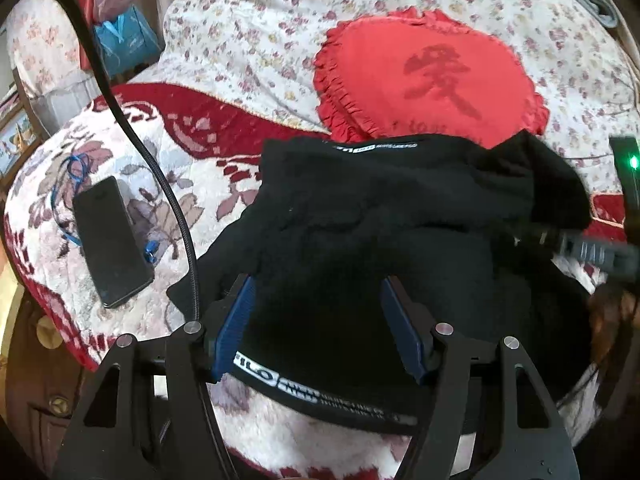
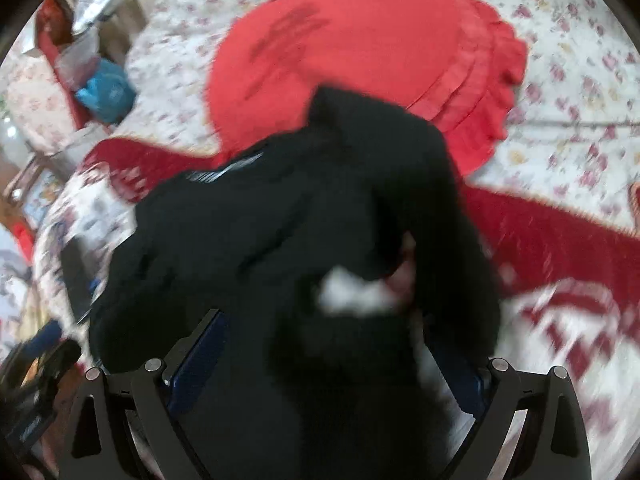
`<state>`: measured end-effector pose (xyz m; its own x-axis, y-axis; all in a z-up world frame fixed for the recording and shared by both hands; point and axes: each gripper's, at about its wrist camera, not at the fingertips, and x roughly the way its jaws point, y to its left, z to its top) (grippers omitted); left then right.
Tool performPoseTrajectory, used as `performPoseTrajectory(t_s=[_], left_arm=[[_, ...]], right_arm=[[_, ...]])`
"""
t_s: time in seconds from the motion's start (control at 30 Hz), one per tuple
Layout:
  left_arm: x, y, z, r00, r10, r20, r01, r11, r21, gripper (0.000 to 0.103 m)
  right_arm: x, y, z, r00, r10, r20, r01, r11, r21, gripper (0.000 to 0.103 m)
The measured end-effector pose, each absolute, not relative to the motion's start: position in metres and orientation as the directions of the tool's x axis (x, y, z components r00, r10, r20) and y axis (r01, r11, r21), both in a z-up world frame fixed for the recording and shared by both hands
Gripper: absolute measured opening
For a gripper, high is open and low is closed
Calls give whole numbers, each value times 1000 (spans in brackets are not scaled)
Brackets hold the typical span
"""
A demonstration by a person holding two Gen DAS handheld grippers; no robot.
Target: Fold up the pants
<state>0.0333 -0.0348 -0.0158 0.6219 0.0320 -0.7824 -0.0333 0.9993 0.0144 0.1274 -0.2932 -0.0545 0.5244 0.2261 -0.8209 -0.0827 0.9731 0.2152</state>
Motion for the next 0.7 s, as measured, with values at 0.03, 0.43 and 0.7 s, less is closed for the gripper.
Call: performPoseTrajectory(t_s=[0.03, 0.43, 0.7], left_arm=[[36, -34, -18, 617, 32, -787, -35, 999, 12, 65], [42, 6, -31, 576, 29, -817, -106, 994, -39, 65], [29, 16, -28, 570, 13, -821, -131, 988, -76, 65]], right_arm=[[139, -301, -52, 545, 187, -817, -59, 981, 185, 97], [124, -358, -25, 559, 174, -810, -15, 980, 201, 92], [91, -338, -77, 468, 282, -837, -100, 958, 267, 39]])
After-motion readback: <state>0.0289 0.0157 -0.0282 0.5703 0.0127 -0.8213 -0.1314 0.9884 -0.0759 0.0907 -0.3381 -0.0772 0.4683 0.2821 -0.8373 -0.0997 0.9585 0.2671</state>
